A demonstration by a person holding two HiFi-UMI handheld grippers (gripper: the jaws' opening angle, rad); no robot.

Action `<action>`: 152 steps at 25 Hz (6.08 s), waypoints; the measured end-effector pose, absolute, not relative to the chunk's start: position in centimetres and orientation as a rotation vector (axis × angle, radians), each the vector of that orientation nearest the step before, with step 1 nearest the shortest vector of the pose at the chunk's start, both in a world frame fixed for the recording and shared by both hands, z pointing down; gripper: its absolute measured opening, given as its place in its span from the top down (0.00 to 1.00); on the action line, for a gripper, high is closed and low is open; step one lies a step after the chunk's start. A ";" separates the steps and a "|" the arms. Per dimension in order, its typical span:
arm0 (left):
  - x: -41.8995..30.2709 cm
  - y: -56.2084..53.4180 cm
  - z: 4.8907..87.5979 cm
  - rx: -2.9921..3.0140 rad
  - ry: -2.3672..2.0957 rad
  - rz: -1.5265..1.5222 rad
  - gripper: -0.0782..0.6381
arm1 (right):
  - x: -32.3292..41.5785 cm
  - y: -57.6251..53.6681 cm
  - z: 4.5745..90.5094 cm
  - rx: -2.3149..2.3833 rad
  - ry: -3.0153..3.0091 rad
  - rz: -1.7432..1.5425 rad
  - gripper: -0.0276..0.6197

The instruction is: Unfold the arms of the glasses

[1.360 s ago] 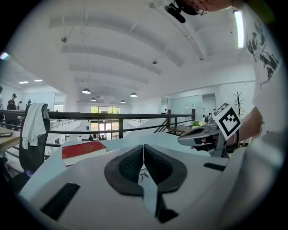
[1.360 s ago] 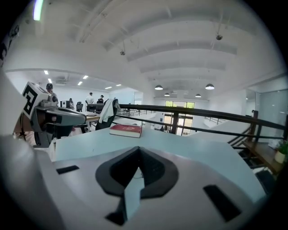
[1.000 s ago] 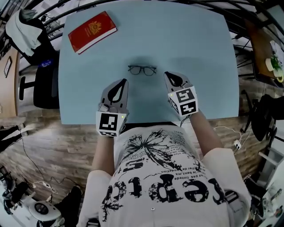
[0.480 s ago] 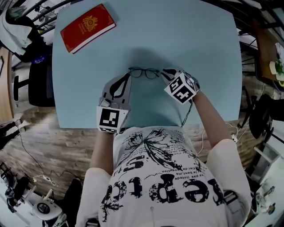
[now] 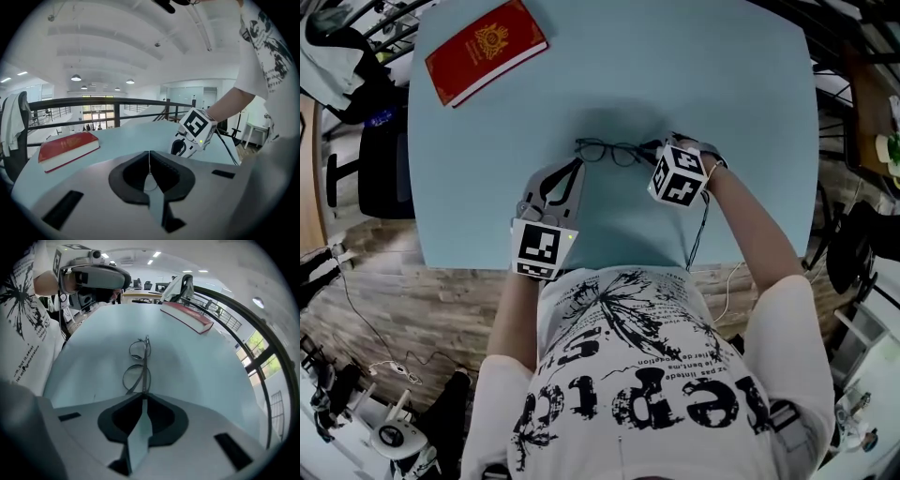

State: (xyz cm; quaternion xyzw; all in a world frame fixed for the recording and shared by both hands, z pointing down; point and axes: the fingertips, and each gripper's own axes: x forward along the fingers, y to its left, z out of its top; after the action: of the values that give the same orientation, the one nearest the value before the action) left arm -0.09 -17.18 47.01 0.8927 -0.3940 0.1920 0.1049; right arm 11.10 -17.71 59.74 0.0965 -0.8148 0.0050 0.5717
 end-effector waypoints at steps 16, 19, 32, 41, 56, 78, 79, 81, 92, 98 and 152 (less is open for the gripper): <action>4.3 -16.0 53.9 2.771 -0.504 1.255 0.77 | 10.7 -15.8 59.6 0.119 -1.921 -0.094 0.91; 5.4 -15.7 55.4 2.757 -0.331 1.386 0.77 | 10.7 -15.5 59.8 0.116 -1.915 -0.097 0.91; 7.5 -15.7 59.0 2.819 0.044 1.762 0.80 | 10.4 -15.2 59.8 0.113 -1.904 -0.064 0.91; 7.3 -15.3 58.3 2.882 -0.009 1.568 0.84 | 10.4 -14.7 60.1 0.104 -1.851 -0.061 0.91; 5.3 -15.0 54.5 2.932 -0.147 1.342 0.86 | 11.5 -14.2 59.8 0.116 -1.819 -0.078 0.91; 2.1 -13.8 53.6 2.876 -0.356 1.148 0.85 | 13.6 -13.9 59.6 0.181 -1.739 -0.128 0.90; 2.2 -13.7 53.6 2.881 -0.353 1.155 0.85 | 13.6 -13.9 59.5 0.184 -1.732 -0.127 0.90; 2.3 -13.6 53.5 2.888 -0.345 1.171 0.85 | 13.7 -13.7 59.2 0.178 -1.717 -0.137 0.81; 3.1 -13.3 53.3 2.918 -0.331 1.186 0.85 | 7.7 -13.3 57.9 0.070 -1.813 -0.183 0.77; 3.1 -13.2 53.4 2.899 -0.351 1.165 0.85 | 5.1 -13.6 58.9 0.015 -1.807 -0.199 0.83; 2.4 -11.9 53.6 2.766 -0.567 1.227 0.70 | 13.5 -11.5 52.4 0.437 -2.067 -0.224 0.73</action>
State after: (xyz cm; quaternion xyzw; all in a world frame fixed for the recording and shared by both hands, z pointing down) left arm 2.38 -11.91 53.64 0.8980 -0.1840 0.3984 0.0313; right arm 13.55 -11.48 52.41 0.1797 -0.8498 -0.0921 0.4870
